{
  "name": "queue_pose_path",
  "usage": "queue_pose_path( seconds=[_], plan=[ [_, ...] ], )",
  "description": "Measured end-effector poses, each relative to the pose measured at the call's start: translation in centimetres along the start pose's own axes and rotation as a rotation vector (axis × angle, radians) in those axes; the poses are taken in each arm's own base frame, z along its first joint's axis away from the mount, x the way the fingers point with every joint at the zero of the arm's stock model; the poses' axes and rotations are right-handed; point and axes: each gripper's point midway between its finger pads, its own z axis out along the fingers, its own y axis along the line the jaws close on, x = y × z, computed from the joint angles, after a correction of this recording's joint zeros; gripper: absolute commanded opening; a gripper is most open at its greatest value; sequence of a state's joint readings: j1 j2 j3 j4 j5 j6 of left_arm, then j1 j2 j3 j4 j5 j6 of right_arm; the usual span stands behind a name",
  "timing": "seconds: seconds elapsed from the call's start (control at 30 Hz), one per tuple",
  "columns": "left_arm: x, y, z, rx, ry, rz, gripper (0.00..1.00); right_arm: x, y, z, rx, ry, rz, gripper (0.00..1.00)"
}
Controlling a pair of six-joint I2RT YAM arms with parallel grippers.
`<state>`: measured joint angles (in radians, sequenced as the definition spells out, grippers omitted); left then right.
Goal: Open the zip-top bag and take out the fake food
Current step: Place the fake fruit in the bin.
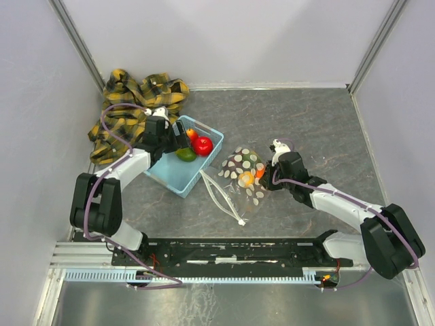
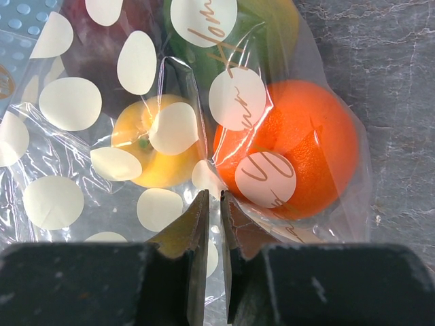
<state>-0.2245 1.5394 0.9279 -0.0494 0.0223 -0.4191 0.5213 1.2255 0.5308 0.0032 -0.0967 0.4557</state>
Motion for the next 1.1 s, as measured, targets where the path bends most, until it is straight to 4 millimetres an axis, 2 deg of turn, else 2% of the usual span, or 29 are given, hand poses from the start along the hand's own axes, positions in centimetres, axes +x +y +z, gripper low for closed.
queue_pose_path(
  seconds=[0.3,0.47,0.57,0.77,1.1],
  plan=[
    [-1.8,0.5,-0.4,-0.028,-0.05,-0.029,0.99,0.2,-0.1,0.0,0.0,0.002,0.0,0.19],
    [-3.7,0.3,-2.0,-0.02,-0.115,-0.055,1.0,0.2,0.1,0.0,-0.007,0.002,0.0,0.2],
    [-4.2,-0.3,-3.1,0.017,-0.141,-0.074,0.98,-0.1,0.2,-0.3,-0.013,-0.011,-0.002,0.22],
    [-3.8,-2.2,-5.5,0.145,-0.155,-0.082,0.92,-0.7,0.7,-0.9,-0.036,-0.038,-0.014,0.29],
    [-1.6,-4.8,-10.5,0.34,-0.163,-0.09,0.86,-1.2,1.3,-1.4,-0.064,-0.057,-0.028,0.3]
  ],
)
